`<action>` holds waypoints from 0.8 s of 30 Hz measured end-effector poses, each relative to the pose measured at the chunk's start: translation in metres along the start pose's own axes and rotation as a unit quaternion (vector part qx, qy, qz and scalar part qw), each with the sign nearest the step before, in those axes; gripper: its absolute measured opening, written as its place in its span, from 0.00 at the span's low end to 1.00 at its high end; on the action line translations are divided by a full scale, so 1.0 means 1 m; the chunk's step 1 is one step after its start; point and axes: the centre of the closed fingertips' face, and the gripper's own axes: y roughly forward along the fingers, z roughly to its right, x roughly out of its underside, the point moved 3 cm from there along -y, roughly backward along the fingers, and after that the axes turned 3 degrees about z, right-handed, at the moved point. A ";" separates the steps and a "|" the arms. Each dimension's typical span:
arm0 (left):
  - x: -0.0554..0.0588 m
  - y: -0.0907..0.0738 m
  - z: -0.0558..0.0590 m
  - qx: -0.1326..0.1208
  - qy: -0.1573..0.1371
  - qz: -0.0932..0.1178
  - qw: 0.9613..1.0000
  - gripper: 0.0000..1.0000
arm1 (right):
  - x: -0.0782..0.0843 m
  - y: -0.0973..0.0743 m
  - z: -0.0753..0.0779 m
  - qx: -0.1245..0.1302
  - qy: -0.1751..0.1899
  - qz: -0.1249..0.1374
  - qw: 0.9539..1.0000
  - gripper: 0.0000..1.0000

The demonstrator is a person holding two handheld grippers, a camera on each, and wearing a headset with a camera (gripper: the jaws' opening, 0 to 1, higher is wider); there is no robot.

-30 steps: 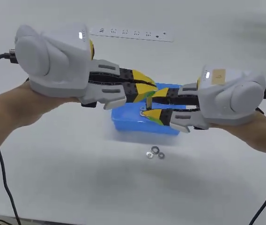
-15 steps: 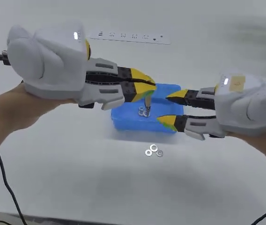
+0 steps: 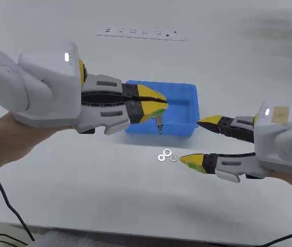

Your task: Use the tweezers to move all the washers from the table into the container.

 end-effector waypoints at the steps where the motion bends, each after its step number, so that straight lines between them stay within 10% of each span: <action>1: 0.001 0.001 0.001 0.001 -0.003 0.001 1.000 0.05 | 0.002 -0.001 -0.001 -0.001 0.007 0.000 1.000 0.53; 8: 0.008 0.010 0.007 0.006 -0.020 0.012 1.000 0.05 | 0.018 -0.005 -0.012 -0.016 0.077 0.004 0.997 0.67; 24: 0.041 0.017 0.022 0.027 -0.050 -0.020 0.998 0.05 | 0.041 -0.003 -0.025 -0.034 0.083 -0.014 0.996 0.91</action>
